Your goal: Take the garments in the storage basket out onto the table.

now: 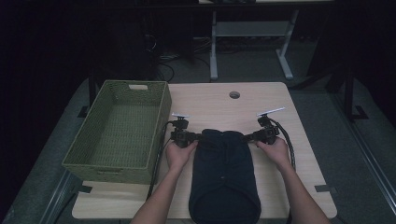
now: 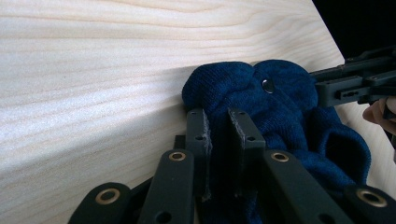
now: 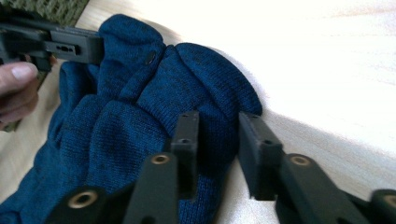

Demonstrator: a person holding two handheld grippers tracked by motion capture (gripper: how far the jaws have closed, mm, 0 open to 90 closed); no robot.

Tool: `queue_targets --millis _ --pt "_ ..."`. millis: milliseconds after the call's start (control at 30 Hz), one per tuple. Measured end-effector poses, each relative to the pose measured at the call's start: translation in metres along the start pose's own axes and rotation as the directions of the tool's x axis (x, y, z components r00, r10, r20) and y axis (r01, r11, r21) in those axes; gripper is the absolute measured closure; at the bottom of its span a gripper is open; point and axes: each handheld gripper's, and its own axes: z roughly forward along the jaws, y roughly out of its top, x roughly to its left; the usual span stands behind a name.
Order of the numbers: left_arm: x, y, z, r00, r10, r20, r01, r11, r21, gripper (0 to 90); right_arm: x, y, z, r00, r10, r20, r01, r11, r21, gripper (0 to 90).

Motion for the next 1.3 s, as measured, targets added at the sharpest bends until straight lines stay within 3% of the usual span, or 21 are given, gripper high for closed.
queue_targets --millis 167,533,800,1067,1300 --pt "-0.002 0.003 -0.003 0.9998 0.012 0.014 -0.012 0.9999 -0.012 81.2 0.006 0.002 -0.003 0.9993 -0.032 0.019 0.032 0.999 0.008 78.5" --pt "-0.014 0.020 -0.011 0.9979 0.063 0.018 -0.062 0.9969 -0.049 81.4 0.006 0.006 -0.017 0.9994 -0.030 -0.018 0.028 0.998 -0.056 78.8" --pt "-0.022 0.031 -0.021 0.9953 0.092 0.031 -0.089 0.9921 -0.089 81.4 0.012 0.015 -0.032 0.9986 -0.048 -0.020 0.046 0.994 -0.100 78.8" --pt "-0.030 0.044 -0.033 0.9927 0.112 0.045 -0.105 0.9854 -0.134 81.1 0.021 0.027 -0.046 0.9970 -0.075 -0.019 0.072 0.989 -0.132 78.7" --pt "-0.041 0.056 -0.047 0.9883 0.144 0.052 -0.132 0.9744 -0.182 80.9 0.032 0.037 -0.061 0.9938 -0.109 -0.019 0.105 0.980 -0.169 78.6"
